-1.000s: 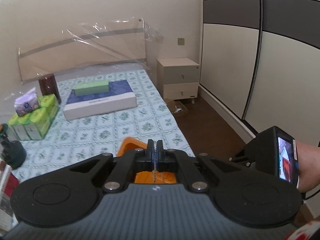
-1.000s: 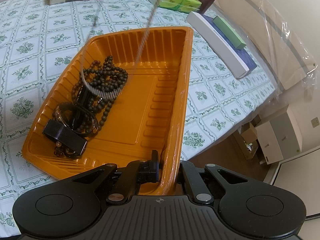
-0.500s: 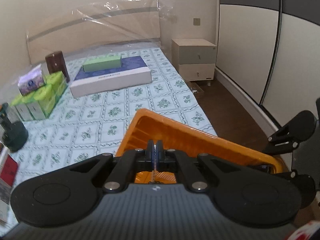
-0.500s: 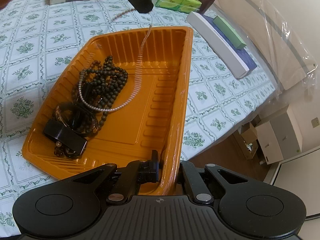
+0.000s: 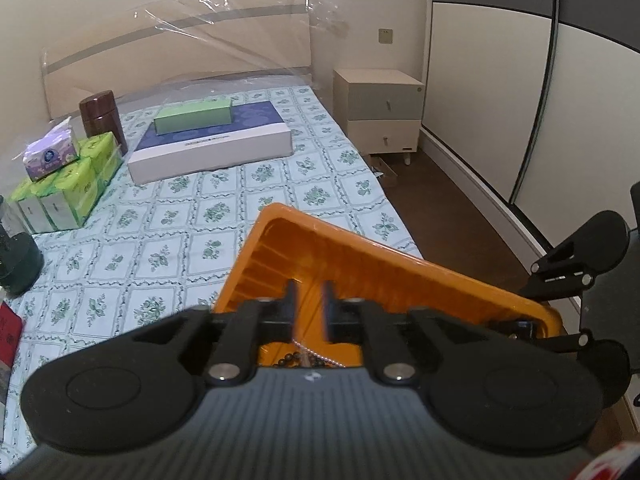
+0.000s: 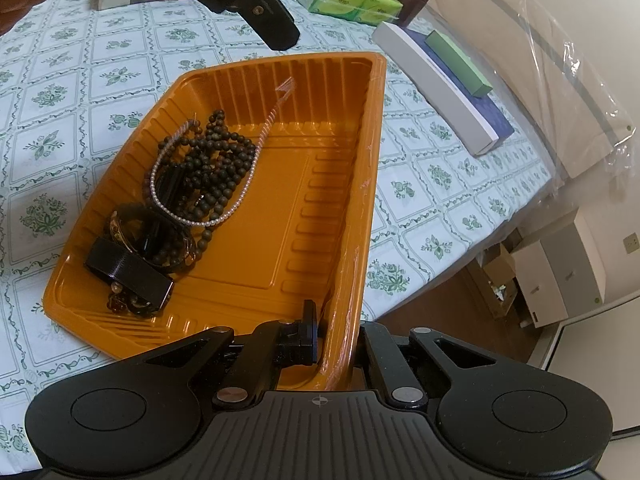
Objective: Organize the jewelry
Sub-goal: 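Lift the pearl strand over the tray and release it with the left gripper, then lower the orange tray onto the bed cover and open the right gripper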
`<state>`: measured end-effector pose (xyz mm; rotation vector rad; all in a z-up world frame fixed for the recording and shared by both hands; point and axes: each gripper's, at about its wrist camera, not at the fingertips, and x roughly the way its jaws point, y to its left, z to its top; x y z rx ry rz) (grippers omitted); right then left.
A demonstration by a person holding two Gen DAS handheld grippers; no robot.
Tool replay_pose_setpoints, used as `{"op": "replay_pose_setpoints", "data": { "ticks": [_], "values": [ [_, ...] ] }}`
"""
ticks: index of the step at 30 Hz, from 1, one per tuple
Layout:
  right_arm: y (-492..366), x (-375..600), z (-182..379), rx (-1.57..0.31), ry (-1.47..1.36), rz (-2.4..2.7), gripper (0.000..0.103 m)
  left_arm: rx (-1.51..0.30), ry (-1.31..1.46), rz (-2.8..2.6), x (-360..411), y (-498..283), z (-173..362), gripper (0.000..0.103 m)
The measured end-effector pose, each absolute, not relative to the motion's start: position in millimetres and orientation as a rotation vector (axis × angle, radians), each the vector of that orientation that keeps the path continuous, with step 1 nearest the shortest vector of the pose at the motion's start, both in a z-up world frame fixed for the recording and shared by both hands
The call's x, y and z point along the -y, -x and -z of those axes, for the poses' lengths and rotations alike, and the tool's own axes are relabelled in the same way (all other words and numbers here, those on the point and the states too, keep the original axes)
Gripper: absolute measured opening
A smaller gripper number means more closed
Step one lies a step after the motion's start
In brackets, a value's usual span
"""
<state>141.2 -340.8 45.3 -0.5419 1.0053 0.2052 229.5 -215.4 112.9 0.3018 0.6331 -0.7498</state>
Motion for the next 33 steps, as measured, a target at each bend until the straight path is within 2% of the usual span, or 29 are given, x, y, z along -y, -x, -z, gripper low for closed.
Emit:
{"op": "replay_pose_setpoints", "data": {
  "ticks": [10,17,23,33],
  "values": [
    [-140.5,341.4,-46.0,-1.004,0.537,-0.204,0.004,-0.632,-0.293,0.708,192.7,-223.0,-111.4,0.020],
    [-140.8,347.9,-44.9,-1.002,0.503,-0.208,0.003,-0.631,-0.232,0.645,144.0,-209.6,-108.2,0.019],
    [-148.7,380.0,-42.5,-1.010,0.302,-0.248,0.003,-0.638,-0.132,0.549,87.6,-188.5,-101.5,0.019],
    [-156.9,431.9,-4.7,-1.043,-0.048,-0.318,0.003,-0.702,-0.014,0.379,9.9,-135.0,-80.0,0.019]
  ]
}}
